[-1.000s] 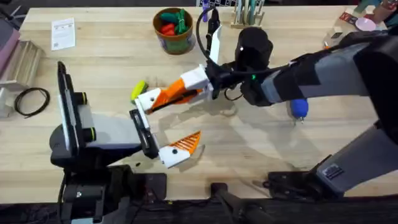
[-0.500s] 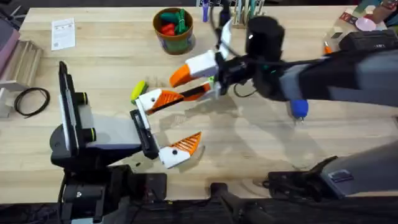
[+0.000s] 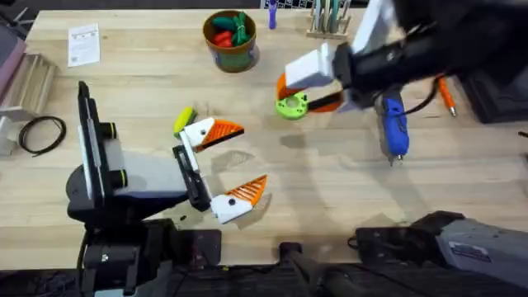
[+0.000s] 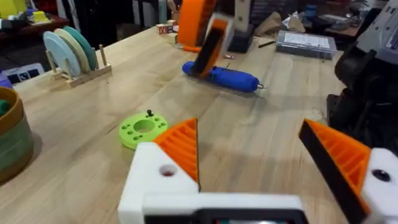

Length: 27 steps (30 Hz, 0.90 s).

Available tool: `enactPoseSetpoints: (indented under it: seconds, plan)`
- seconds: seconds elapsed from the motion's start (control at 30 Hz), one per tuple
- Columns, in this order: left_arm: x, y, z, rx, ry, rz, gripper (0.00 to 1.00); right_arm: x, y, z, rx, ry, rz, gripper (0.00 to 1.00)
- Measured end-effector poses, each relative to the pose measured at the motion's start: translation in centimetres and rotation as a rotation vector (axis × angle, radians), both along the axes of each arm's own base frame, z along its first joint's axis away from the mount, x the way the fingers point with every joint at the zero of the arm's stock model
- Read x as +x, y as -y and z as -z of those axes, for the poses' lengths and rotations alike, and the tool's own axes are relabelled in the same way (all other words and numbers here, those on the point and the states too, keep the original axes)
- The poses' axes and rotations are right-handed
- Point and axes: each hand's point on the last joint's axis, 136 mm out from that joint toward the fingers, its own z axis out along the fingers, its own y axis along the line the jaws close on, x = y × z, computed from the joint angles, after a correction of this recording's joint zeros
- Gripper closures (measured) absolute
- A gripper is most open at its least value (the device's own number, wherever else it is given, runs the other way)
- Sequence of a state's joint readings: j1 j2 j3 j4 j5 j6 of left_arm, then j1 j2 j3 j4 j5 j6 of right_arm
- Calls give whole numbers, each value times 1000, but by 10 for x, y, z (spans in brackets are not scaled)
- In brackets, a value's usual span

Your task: Pick up the gripper from the table and insert it into the empty holder that is missing its gripper. Then pick up a screw, insert it into the mounting hole, and use the screwdriver to tighten it. Finally, clean up the table by picking up the vegetable and placing it into the bucket.

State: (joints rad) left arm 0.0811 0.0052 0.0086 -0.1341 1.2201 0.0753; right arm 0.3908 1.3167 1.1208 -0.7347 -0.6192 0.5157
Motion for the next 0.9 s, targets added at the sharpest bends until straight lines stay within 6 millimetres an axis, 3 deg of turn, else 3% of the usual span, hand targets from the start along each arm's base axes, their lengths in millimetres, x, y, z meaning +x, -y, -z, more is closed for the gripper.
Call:
enactPoseSetpoints:
  seconds: [0.13,0.3,0.6,0.9]
  plan:
    - [0,0,0,0,0,0,15,12,29,-18,-247,136,36,147]
    - [0,0,0,0,0,0,15,25,45,-33,-453,268,42,147]
    - [0,0,0,0,0,0,15,50,58,1,-700,159,26,173]
    - [0,0,0,0,0,0,16,77,52,36,-757,51,158,193]
